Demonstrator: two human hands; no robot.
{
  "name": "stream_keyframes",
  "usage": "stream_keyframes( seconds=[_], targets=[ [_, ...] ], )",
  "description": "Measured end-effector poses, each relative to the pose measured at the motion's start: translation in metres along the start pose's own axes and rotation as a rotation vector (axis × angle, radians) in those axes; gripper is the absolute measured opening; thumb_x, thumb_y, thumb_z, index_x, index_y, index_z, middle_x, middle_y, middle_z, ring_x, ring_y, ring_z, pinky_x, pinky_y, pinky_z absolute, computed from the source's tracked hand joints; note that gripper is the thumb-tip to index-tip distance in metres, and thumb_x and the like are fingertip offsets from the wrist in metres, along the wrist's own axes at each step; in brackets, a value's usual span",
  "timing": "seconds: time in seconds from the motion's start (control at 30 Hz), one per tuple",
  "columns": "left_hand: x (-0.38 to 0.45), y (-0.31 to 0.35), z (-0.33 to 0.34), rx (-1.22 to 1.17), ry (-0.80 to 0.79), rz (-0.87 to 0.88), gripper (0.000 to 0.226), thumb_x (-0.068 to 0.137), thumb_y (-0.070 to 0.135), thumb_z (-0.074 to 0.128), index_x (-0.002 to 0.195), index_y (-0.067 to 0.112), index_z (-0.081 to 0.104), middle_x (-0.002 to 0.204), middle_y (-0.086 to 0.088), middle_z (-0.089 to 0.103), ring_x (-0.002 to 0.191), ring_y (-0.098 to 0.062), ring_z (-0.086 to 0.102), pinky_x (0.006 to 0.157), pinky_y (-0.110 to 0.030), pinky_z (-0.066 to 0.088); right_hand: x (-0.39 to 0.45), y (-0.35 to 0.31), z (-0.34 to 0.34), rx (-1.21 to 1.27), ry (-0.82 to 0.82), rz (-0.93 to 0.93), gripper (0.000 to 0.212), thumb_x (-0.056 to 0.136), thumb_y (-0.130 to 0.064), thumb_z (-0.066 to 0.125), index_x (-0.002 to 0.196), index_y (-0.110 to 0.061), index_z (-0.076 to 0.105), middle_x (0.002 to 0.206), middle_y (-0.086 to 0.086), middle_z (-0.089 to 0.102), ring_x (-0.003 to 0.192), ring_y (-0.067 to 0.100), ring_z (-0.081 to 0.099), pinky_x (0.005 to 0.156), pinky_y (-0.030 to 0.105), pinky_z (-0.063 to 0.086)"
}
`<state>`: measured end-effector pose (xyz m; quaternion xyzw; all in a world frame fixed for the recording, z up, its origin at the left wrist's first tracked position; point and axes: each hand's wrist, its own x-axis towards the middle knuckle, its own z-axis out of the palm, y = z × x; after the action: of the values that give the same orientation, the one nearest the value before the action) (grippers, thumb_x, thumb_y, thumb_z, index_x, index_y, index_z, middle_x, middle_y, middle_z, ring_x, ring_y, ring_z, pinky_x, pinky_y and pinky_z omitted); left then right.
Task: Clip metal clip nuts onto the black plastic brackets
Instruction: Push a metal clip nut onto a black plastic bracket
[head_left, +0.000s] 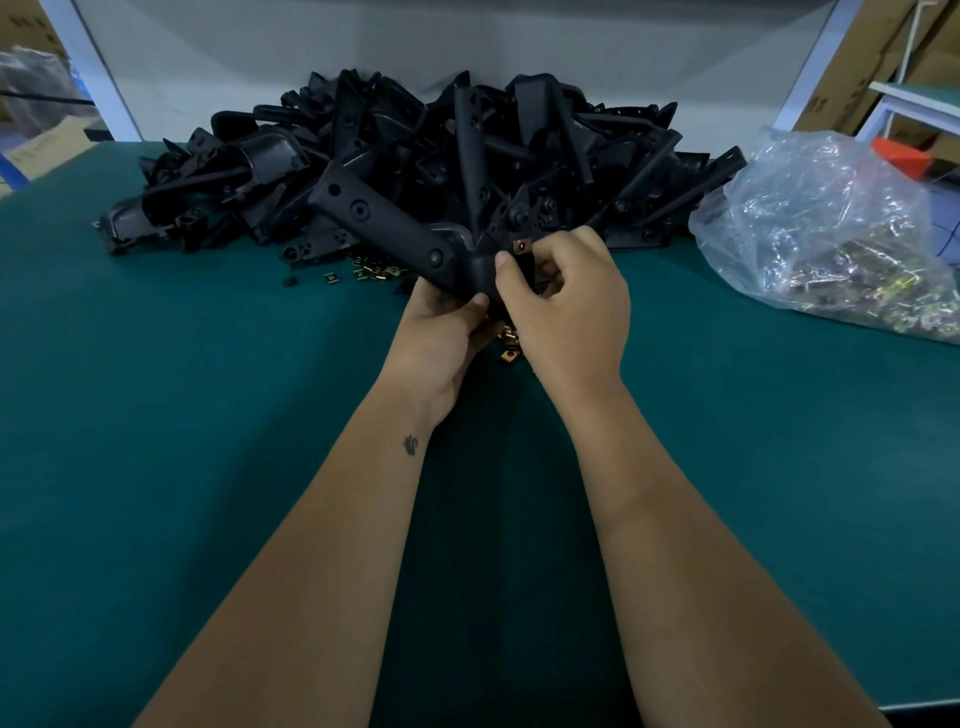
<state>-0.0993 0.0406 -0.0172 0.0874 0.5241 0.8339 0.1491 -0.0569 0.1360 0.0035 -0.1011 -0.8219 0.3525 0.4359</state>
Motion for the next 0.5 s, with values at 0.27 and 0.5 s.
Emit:
stream_keyframes(
  seconds=[0.27,0.5],
  targets=[
    [-0.007,0.006,0.006,-0.021,0.049,-0.003,0.033,0.099,0.014,0.059,0.127,0.029,0.050,0.117,-0.002,0.070,0.096,-0.019,0.073,0.077,-0.039,0.061,-0.002,0.000,-0.001,0.012,0.013,0.027,0.021,0.084,-0.037,0.066,0.078,-0.020,0.056,0.082,-0.013,0.050,0.071,0.005,0.053,0.057,0.021,0.043],
    [-0.015,0.011,0.013,-0.045,0.162,0.037,0.029,0.103,0.022,0.052,0.132,0.024,0.052,0.120,-0.005,0.070,0.099,-0.022,0.073,0.081,-0.040,0.061,-0.016,-0.007,-0.004,0.384,-0.143,0.368,0.016,0.084,-0.027,0.072,0.099,-0.022,0.068,0.096,-0.010,0.068,0.088,0.000,0.063,0.073,0.016,0.049]
  ],
)
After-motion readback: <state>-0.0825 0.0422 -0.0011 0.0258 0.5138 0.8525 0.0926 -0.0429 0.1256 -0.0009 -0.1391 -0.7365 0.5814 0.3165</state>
